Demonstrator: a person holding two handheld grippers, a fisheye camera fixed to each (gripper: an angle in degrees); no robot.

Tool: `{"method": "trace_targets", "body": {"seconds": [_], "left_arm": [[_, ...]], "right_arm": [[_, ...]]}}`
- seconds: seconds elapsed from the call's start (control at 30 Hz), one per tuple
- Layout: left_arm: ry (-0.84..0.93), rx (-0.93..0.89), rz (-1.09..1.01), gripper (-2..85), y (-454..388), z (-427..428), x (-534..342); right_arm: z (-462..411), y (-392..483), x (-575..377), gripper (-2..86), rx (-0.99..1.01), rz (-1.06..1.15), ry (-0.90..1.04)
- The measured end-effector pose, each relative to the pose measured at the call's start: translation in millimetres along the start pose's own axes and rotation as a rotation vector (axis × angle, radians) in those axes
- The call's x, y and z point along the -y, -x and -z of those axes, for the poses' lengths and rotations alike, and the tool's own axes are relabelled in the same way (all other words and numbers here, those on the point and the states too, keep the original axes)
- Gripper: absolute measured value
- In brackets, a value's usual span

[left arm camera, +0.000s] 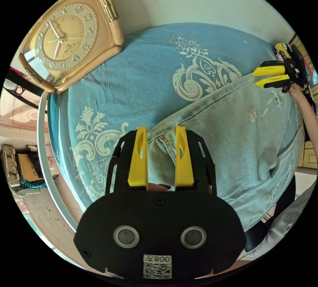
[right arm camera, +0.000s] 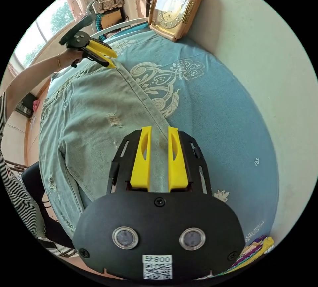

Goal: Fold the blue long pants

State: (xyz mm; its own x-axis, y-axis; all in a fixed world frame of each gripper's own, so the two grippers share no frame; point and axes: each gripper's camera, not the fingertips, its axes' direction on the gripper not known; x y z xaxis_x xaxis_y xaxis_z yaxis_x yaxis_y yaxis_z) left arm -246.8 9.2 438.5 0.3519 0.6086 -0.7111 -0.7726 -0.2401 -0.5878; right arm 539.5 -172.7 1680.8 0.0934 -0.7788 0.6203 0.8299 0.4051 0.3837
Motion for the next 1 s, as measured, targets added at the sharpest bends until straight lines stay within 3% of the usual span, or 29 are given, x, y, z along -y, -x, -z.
{"method": "trace_targets", "body": {"seconds": [0.5, 0.8, 1.0], "left_arm": [[0.033, -0.130, -0.153, 6.6, -33.4, 9.5, 17.8], [-0.043, 0.007, -0.097, 3.8, -74.8, 38.3, -22.6], [-0.168, 0.074, -0.096, 2.4, -97.4, 81.9, -81.0]], "right_arm": [[-9.7, 48.7, 33.4, 6.4, -0.004, 0.044, 0.090], [6.7, 101.7, 27.5, 1.9, -0.037, -0.015, 0.084], [66.7, 150.9, -0.4, 1.5, -0.022, -0.061, -0.050]]}}
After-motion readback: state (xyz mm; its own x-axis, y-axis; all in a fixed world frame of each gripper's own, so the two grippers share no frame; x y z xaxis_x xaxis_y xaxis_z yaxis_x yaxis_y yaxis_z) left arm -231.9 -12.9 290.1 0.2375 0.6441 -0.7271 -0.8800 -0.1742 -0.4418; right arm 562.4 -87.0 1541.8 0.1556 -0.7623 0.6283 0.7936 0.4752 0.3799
